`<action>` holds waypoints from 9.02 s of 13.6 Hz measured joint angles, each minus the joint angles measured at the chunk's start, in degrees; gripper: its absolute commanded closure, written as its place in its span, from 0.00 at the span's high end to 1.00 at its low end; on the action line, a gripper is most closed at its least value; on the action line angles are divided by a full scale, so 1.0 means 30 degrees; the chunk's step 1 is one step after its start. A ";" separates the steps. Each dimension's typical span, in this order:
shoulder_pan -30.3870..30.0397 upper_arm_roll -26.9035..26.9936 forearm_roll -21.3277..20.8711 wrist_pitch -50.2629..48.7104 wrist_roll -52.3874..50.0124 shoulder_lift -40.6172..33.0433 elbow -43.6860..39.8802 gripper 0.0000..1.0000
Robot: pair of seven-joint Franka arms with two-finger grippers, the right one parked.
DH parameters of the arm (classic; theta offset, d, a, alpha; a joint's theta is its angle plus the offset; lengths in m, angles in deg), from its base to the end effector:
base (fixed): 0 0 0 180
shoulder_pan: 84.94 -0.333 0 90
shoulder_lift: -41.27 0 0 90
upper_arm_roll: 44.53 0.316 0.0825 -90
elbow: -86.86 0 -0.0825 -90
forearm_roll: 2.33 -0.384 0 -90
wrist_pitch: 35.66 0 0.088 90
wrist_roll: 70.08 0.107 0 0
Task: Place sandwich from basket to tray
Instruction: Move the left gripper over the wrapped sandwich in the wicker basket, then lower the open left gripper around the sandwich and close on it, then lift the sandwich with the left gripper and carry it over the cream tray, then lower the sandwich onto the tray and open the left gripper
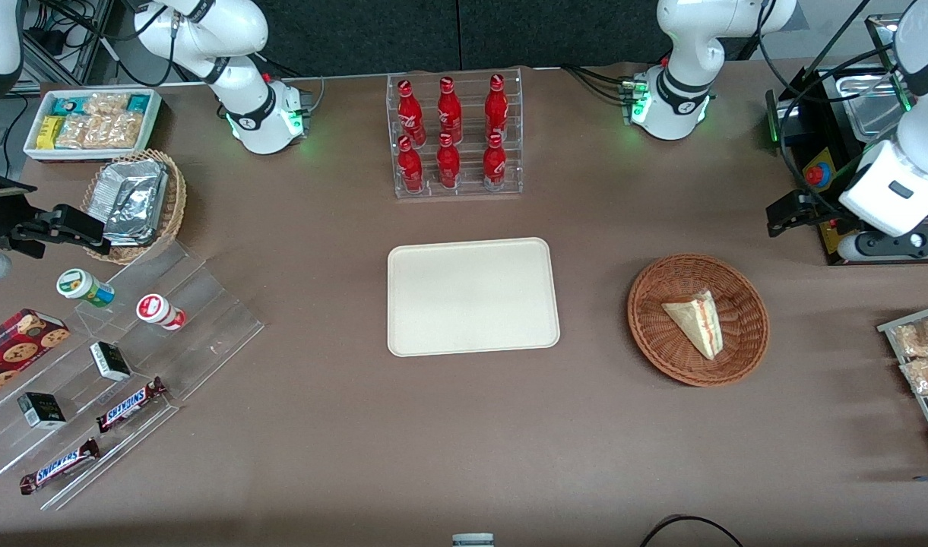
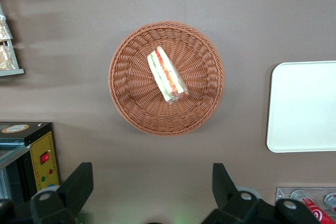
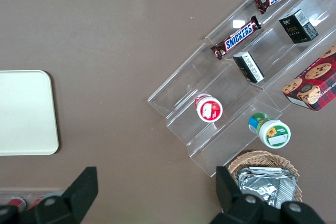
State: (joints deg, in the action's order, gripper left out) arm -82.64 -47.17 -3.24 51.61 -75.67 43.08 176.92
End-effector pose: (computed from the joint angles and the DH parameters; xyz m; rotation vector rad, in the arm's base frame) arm 0.5562 -0.0459 0.6025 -3.1174 -0.0178 0.1226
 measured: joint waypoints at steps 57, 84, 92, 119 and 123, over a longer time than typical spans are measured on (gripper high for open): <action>0.0675 0.0260 -0.0671 1.7654 -1.1816 0.3553 1.1969 1.00; 0.0640 0.0289 -0.1220 1.5579 -1.1957 0.4018 1.0934 0.00; 0.1935 0.0096 -0.1400 0.8444 -1.1948 0.3523 0.6529 0.00; 1.0333 -0.4261 -0.0573 1.1474 -1.3541 1.1596 -0.0211 0.00; 1.0904 -0.4249 -0.0594 1.2497 -1.3761 1.2604 -0.0216 0.00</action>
State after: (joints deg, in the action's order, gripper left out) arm -49.93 -59.91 -5.02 89.10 -116.95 80.90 176.27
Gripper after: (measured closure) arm 0.850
